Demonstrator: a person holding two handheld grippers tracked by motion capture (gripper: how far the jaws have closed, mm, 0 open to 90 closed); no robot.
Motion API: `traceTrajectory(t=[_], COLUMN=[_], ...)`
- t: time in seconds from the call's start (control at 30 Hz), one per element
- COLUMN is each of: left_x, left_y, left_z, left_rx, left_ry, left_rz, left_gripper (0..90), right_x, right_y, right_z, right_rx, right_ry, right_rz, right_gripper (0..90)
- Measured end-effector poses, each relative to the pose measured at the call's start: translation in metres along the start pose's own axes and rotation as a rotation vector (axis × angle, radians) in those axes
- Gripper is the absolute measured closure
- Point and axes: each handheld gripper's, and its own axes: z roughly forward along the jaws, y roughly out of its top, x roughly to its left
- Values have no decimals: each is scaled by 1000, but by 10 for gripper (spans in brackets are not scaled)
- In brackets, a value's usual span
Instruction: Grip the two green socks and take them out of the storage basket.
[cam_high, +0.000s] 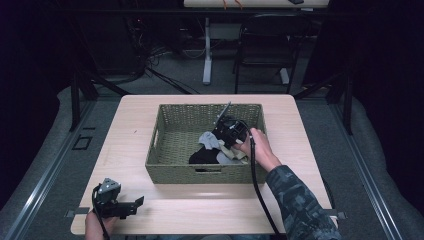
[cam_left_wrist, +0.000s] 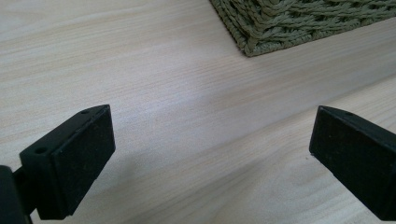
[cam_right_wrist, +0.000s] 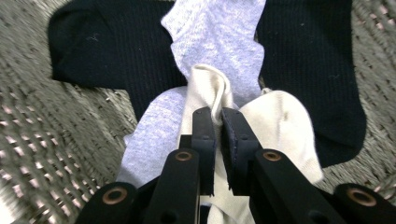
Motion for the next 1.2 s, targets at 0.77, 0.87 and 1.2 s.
traceTrajectory(t=[0.77, 0.87, 1.2], left_x=[0, 0, 0], left_y=[0, 0, 1], left_z=[0, 0, 0], left_rx=[-2, -3, 5], left_ry=[-1, -1, -2], left_rz=[-2, -4, 4], left_gripper=[2, 2, 2], right_x=[-5, -7, -16], right_y=[5, 6, 6], right_z=[-79, -85, -103], right_rx=[-129, -130, -140], right_ry=[-22, -25, -39], right_rz=[-2, -1, 18], right_gripper=[859, 860, 859])
